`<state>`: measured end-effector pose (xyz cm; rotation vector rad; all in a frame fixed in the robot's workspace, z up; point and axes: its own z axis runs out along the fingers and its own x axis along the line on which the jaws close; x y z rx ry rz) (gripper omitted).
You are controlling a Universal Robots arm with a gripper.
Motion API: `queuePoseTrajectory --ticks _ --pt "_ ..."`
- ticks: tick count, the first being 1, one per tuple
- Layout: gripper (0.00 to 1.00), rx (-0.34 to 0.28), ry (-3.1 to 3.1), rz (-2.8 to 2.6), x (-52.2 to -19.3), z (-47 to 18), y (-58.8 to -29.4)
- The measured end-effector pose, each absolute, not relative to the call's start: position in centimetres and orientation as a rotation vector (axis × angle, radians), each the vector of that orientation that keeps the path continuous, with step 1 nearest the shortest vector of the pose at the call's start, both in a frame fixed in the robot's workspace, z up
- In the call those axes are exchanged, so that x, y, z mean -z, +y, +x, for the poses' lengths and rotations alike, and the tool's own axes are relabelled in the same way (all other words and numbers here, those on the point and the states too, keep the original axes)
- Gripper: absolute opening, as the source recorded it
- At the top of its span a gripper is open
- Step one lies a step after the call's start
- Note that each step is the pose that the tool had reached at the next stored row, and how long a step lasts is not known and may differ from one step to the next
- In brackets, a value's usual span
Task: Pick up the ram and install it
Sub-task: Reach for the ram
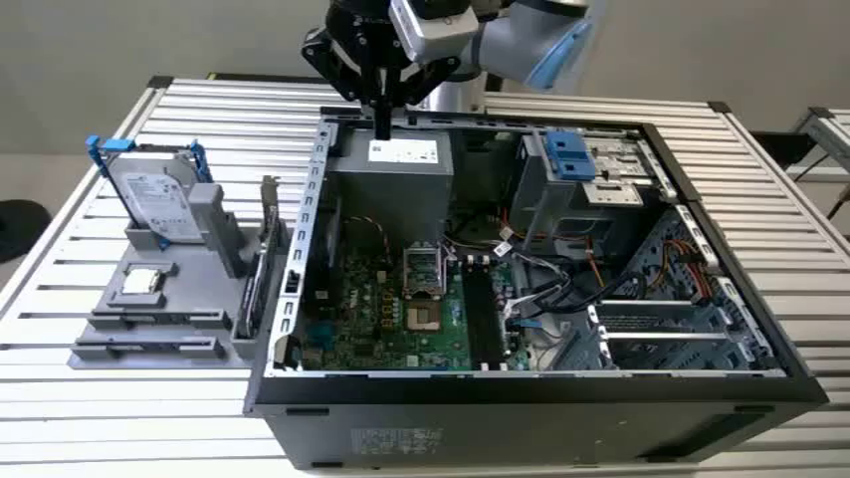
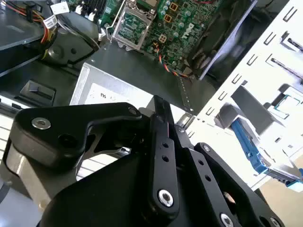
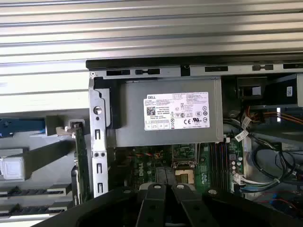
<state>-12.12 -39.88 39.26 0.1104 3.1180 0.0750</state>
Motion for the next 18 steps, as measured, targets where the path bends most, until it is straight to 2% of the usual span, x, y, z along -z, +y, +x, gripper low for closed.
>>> queuePoseTrajectory --ticks 18 --pt "0.00 -0.075 3.118 0.110 -39.26 -12.55 -39.88"
